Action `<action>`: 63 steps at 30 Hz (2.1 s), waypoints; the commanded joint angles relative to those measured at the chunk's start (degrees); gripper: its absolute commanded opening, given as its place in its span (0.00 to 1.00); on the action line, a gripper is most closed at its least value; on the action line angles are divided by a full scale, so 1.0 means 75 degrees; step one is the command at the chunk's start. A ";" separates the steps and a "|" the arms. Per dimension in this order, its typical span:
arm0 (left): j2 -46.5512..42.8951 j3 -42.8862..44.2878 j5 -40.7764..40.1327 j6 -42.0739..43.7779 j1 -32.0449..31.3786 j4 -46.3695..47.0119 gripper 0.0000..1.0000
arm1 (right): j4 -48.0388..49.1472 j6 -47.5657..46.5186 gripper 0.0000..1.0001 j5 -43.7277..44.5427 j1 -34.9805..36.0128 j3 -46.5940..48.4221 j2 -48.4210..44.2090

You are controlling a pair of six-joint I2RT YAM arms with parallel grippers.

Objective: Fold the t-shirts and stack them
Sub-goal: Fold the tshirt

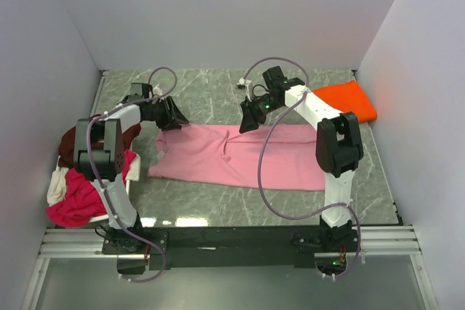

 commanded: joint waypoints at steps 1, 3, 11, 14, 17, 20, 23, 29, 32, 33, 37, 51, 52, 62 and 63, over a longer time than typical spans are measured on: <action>0.0131 0.0428 0.0508 0.0269 -0.0110 -0.0114 0.53 | 0.0277 0.0113 0.45 -0.0362 -0.0171 -0.0112 -0.0414; 0.0271 0.0464 0.0531 0.0292 -0.0134 -0.0127 0.53 | 0.0277 0.0124 0.45 -0.0433 -0.0183 -0.0124 -0.0449; 0.0763 0.0850 0.1175 0.0198 -0.0145 -0.0009 0.43 | 0.0300 0.0089 0.45 -0.0445 -0.0218 -0.0312 -0.0578; 0.0940 0.1062 0.1398 0.0245 -0.0134 -0.0115 0.35 | 0.0336 0.0101 0.45 -0.0456 -0.0253 -0.0347 -0.0625; 0.0998 0.1202 0.1387 0.0397 -0.0122 -0.0162 0.30 | 0.0348 0.0124 0.45 -0.0491 -0.0289 -0.0359 -0.0625; 0.1010 0.1203 0.1586 0.0561 -0.0099 0.0013 0.26 | 0.0312 0.0078 0.45 -0.0503 -0.0312 -0.0370 -0.0614; 0.0847 0.1109 0.1855 0.0982 -0.0098 0.0154 0.21 | 0.0277 0.0066 0.45 -0.0503 -0.0300 -0.0382 -0.0579; -0.0289 0.0033 0.2218 0.1920 -0.0063 0.1406 0.16 | 0.0254 0.0019 0.45 -0.0503 -0.0301 -0.0382 -0.0520; -0.0864 -0.0624 0.2312 0.2143 -0.0087 0.2401 0.16 | 0.0254 0.0042 0.45 -0.0503 -0.0312 -0.0359 -0.0461; -0.1074 -0.0881 0.2452 0.2214 -0.0098 0.2555 0.16 | 0.0289 0.0089 0.45 -0.0469 -0.0301 -0.0347 -0.0450; -0.1544 -0.1444 0.2466 0.2402 -0.0098 0.3282 0.15 | 0.0335 0.0264 0.45 -0.0328 -0.0277 -0.0323 -0.0297; -0.0654 -0.0275 0.0731 0.2296 -0.0098 0.1198 0.22 | 0.2442 0.4845 0.51 0.3010 0.0859 0.0603 0.0910; -0.0642 -0.0239 0.0684 0.2285 -0.0098 0.1163 0.23 | 0.2596 0.4917 0.51 0.3186 0.0918 0.0591 0.0945; -0.0560 -0.0063 0.0051 0.2097 -0.0087 0.1045 0.38 | 0.2434 0.5386 0.49 0.3915 0.1059 0.1270 0.1624; -0.0641 -0.0086 0.0005 0.2097 -0.0087 0.1045 0.38 | 0.2375 0.5409 0.48 0.3926 0.1094 0.1305 0.1648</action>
